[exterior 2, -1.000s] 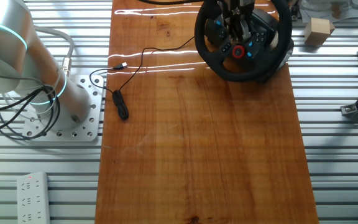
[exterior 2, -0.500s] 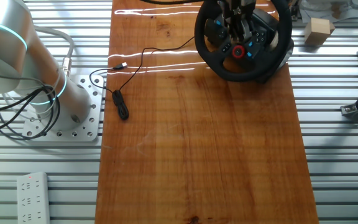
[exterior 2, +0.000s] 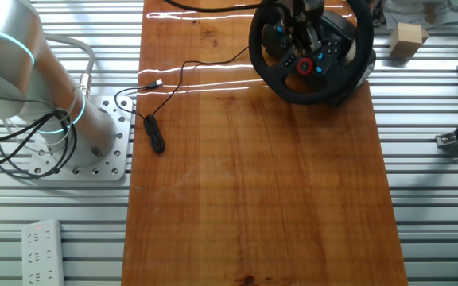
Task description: Rotate the steering wheel 90 degrees clockwise
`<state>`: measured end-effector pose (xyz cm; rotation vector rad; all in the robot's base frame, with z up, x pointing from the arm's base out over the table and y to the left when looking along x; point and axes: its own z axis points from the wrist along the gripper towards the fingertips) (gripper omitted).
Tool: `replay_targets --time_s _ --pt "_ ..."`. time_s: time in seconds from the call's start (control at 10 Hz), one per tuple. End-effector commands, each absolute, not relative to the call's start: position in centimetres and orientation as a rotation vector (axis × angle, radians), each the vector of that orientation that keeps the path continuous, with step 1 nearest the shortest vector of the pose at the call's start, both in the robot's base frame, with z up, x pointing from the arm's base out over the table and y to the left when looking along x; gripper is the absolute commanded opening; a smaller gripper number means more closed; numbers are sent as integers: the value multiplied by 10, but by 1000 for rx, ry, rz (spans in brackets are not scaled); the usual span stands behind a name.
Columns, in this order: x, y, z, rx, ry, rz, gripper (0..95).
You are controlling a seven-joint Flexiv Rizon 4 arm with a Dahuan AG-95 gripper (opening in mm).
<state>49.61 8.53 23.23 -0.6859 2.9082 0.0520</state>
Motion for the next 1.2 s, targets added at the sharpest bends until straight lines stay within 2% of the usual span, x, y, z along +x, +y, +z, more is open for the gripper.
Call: replay_targets --time_s 0.1,0.8,1.2 --pt "495 85 233 -771 2873 48 0" --pt "496 85 232 -746 2812 36 0" --pt "519 99 223 -762 2805 33 0"
